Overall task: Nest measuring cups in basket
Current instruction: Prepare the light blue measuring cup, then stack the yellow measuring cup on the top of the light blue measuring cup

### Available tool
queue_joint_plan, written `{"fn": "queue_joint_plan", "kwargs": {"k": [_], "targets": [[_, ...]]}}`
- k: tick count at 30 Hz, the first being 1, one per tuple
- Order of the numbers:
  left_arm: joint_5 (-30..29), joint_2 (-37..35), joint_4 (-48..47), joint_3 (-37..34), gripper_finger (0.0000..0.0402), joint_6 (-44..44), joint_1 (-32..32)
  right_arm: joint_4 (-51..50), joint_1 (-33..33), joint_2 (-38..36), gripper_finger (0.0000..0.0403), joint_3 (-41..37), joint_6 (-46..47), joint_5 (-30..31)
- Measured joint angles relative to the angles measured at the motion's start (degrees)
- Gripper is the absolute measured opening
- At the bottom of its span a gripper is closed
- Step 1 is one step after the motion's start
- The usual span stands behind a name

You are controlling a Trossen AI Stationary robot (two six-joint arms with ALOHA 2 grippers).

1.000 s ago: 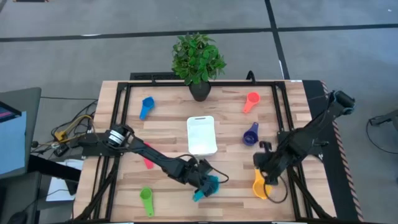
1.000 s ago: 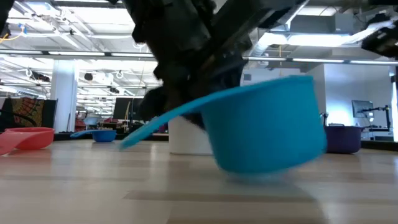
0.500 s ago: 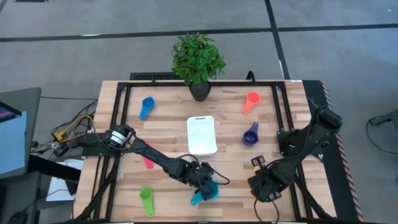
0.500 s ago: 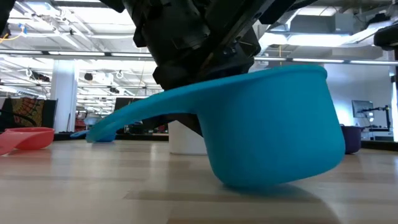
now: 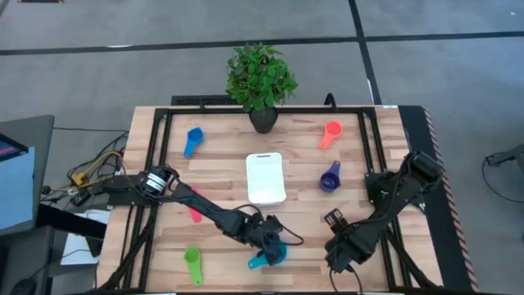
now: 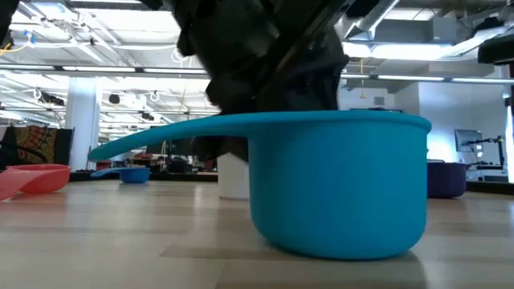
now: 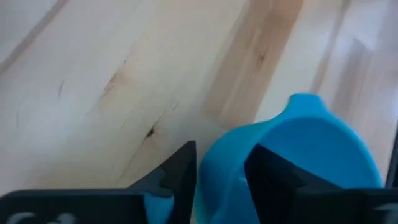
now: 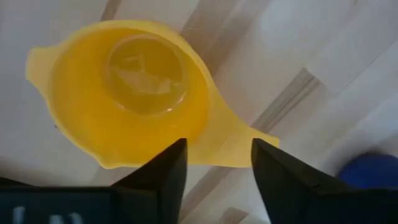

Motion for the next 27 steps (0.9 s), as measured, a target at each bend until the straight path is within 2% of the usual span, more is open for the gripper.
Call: {"fn": "queue_joint_plan", "kwargs": {"k": [5, 11, 16, 22, 27], "targets": [[-0.6, 0.0, -5.5, 5.6, 0.0122, 6.0, -0.6, 0.3, 0.0, -0.6, 0.0243, 0.0, 0.4, 0.0], [-7.3, -0.1, -16.8, 12.3, 0.0117, 13.0, -1.8, 3.6, 0.0, -0.1, 0.0239, 0.0, -3.1, 0.0], [-12.1, -0.1, -20.4, 14.8, 0.0116, 16.2, -3.4, 5.8, -0.1, -0.2, 0.0232, 0.0, -6.0, 0.2], [-16.6, -0.1, -24.6, 15.6, 0.0116, 16.2, -4.7, 11.2, -0.5, -0.1, 0.0217, -2.4, -6.2, -0.1], [-19.9, -0.1, -30.2, 15.6, 0.0116, 11.9, -5.0, 11.4, -0.7, -0.1, 0.0188, -3.0, -6.1, -0.2]]}}
